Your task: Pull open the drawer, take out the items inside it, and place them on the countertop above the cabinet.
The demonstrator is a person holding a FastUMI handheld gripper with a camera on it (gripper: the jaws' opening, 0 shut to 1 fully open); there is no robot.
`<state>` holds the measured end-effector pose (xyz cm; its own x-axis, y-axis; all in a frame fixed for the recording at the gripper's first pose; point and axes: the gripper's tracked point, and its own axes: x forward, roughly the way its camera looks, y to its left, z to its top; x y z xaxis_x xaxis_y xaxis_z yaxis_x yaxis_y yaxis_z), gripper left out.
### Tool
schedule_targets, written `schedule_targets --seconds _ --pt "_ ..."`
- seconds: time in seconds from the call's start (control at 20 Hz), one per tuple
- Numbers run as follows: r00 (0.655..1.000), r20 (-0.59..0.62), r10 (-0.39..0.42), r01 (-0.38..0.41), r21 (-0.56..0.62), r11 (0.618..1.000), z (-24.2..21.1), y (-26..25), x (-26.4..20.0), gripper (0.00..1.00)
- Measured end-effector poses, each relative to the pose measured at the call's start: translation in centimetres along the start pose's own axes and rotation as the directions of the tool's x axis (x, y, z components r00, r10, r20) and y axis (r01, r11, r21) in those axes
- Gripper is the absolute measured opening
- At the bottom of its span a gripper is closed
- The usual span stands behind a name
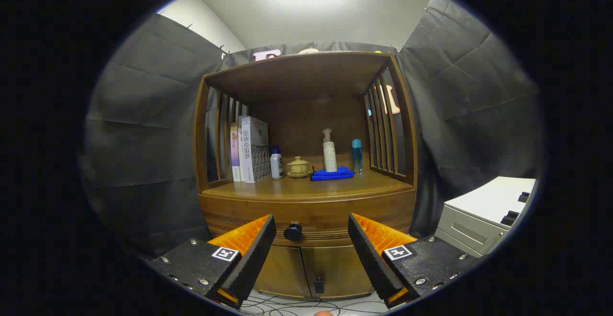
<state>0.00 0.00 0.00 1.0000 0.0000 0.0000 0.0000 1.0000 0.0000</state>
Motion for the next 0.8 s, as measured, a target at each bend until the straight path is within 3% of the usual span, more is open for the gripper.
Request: schedule_targets --seconds 0.8 --pt "0.999 -0.029 0.034 -0.034 0.003 0.999 -1.2 0.7 -0.1 0.94"
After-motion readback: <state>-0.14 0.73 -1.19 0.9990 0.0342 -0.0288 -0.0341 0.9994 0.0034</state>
